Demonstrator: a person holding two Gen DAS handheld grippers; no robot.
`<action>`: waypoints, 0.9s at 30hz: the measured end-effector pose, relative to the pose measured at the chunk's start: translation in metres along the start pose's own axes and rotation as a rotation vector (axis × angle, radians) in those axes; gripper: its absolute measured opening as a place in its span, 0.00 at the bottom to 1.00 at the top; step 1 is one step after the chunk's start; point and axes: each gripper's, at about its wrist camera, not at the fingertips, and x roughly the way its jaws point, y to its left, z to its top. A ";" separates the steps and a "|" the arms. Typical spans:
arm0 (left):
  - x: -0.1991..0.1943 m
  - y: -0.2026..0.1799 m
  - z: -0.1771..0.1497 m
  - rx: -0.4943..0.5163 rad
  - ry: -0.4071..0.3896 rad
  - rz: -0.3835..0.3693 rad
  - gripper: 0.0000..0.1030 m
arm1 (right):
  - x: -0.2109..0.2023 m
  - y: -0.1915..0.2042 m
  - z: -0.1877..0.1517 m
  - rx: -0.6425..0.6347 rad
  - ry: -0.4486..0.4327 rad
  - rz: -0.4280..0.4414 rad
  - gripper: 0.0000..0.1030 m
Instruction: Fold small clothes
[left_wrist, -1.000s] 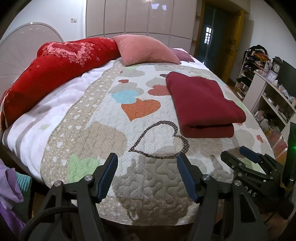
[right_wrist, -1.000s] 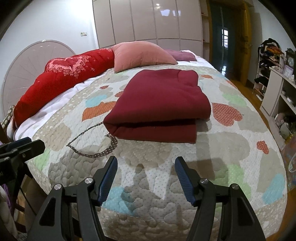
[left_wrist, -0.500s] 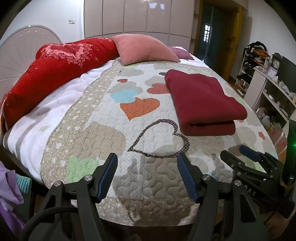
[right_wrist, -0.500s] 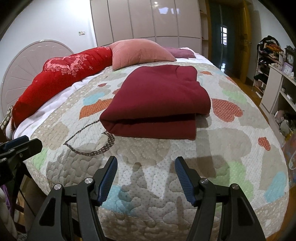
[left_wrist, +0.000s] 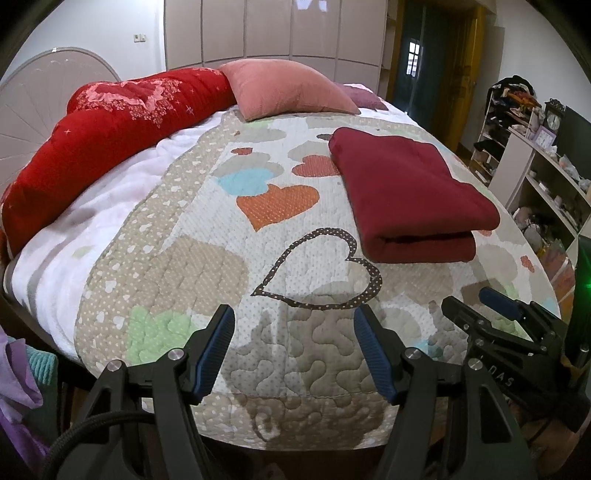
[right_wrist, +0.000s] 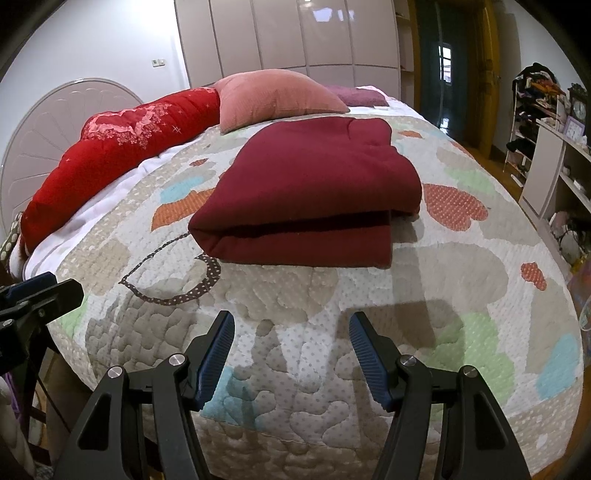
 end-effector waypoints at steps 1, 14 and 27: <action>0.003 0.002 0.003 -0.004 0.011 -0.016 0.64 | 0.001 -0.001 0.000 0.000 0.001 0.000 0.67; 0.090 -0.012 0.116 0.019 0.083 -0.269 0.73 | -0.017 -0.098 0.069 0.190 -0.111 0.014 0.83; 0.196 -0.039 0.150 -0.087 0.345 -0.529 0.61 | 0.157 -0.163 0.149 0.452 0.120 0.333 0.79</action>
